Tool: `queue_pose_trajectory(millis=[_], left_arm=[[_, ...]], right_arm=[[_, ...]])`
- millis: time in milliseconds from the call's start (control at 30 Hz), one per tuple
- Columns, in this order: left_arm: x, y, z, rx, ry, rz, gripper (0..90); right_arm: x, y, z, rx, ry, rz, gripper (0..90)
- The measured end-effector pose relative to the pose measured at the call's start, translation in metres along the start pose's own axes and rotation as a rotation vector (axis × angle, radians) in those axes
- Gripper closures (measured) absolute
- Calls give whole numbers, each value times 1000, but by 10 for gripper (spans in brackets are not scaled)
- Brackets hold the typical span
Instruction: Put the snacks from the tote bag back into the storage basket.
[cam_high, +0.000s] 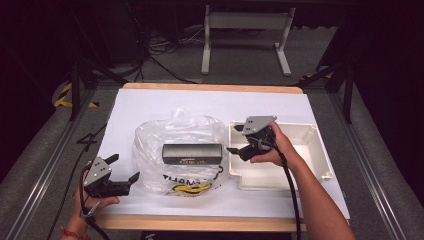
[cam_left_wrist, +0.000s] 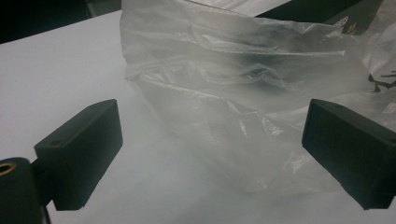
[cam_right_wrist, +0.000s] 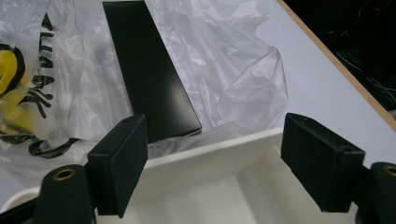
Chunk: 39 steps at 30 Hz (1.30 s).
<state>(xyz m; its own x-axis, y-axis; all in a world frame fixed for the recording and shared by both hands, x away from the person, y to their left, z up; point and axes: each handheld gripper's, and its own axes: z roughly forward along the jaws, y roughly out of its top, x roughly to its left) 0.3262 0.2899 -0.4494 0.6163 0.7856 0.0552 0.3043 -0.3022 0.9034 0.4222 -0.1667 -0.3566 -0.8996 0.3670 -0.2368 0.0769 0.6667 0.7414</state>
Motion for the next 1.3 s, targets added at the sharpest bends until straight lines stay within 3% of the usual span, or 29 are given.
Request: queue_pose_trajectory(millis=[200,600,1300], left_arm=[[-1,0,0,3,1,4,60],[-1,0,0,9,3,18,59],[-2,0,0,7,-2,17,60]], right_arm=[[-1,9,13,16,9,-11,242],[1,20,39,56,78,-32,242],[23,38,76,193,175,-144,294]])
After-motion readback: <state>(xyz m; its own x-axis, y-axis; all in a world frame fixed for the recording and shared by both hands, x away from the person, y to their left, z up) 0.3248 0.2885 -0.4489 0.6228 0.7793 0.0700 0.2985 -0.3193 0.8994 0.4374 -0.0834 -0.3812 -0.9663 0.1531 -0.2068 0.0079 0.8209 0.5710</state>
